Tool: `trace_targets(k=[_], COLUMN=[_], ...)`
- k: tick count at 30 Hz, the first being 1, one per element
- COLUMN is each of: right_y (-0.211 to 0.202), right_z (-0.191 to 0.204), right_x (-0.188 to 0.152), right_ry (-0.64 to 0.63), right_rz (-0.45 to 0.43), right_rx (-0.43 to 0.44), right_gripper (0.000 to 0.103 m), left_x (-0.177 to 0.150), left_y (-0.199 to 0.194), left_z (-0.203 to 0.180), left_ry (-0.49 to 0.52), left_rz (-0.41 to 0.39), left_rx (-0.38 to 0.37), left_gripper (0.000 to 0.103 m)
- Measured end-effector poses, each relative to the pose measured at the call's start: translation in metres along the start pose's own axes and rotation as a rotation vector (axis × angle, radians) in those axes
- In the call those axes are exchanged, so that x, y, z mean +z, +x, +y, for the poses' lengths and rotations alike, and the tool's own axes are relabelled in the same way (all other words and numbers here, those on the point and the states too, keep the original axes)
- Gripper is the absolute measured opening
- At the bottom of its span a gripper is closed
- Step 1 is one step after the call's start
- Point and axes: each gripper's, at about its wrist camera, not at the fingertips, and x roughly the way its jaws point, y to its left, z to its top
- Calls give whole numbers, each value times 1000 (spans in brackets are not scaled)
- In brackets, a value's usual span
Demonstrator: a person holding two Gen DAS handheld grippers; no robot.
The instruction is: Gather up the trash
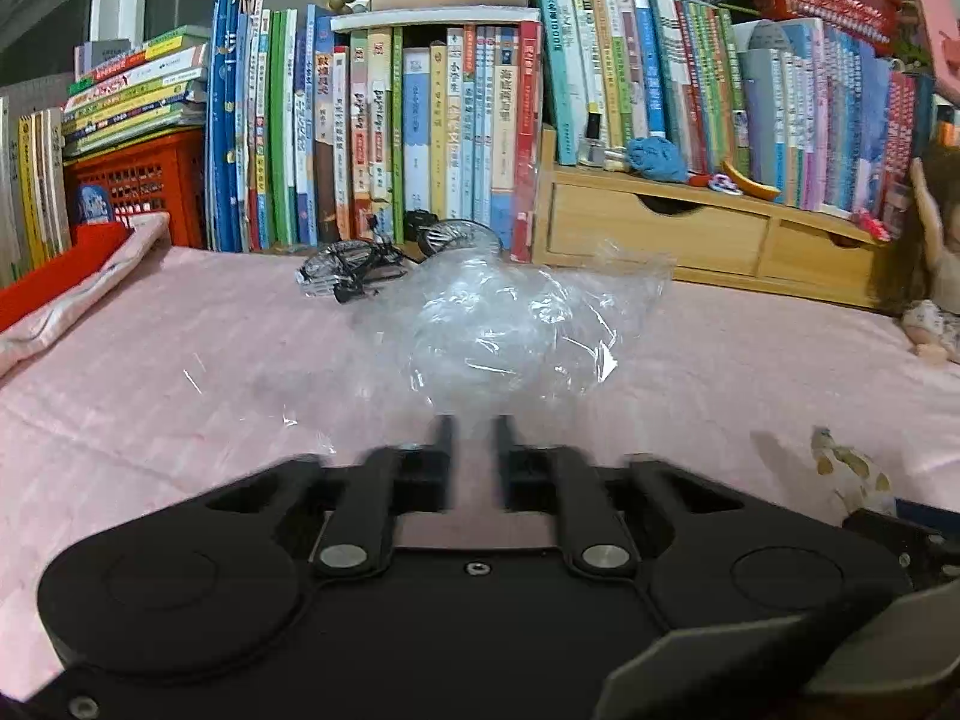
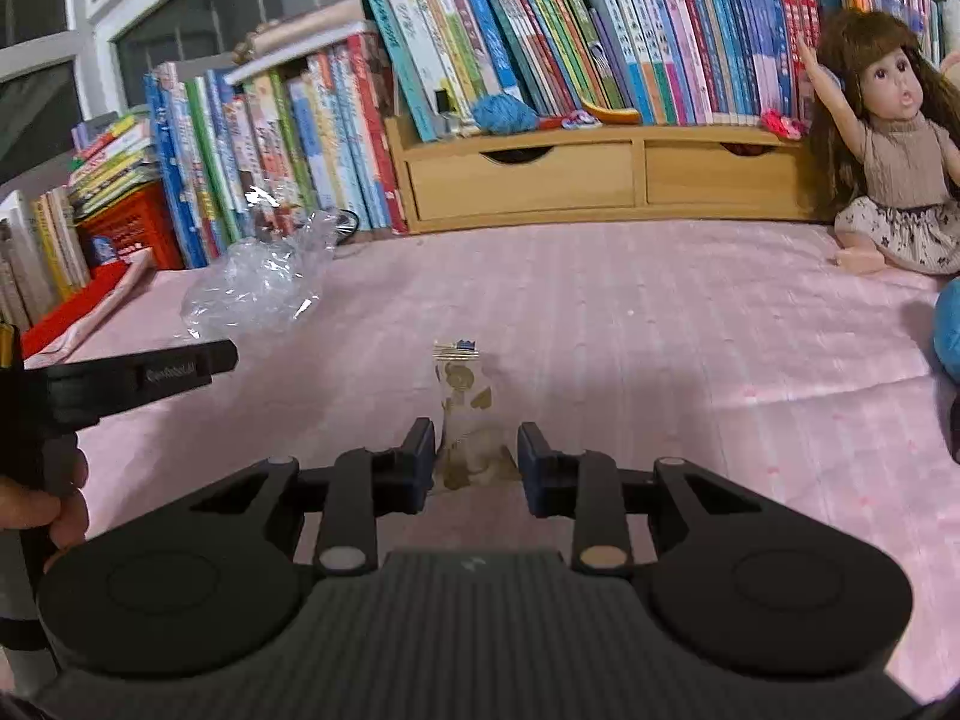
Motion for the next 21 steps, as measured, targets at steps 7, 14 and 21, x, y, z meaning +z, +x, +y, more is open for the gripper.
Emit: trace_targets(k=[7, 14, 21], right_y=[-27, -57, -85], right_z=[10, 23, 30], right_x=[-9, -20, -34], right_ry=[-31, -59, -55], right_rz=[-21, -30, -33], right_rx=[37, 81, 129], right_gripper=[35, 35, 35], left_x=[-15, -29, -46], left_y=[-38, -80, -138], left_z=[10, 22, 36], left_ry=[-25, -38, -49], left_rz=[4, 0, -51], left_rx=[-50, -88, -117], left_gripper=[4, 4, 4])
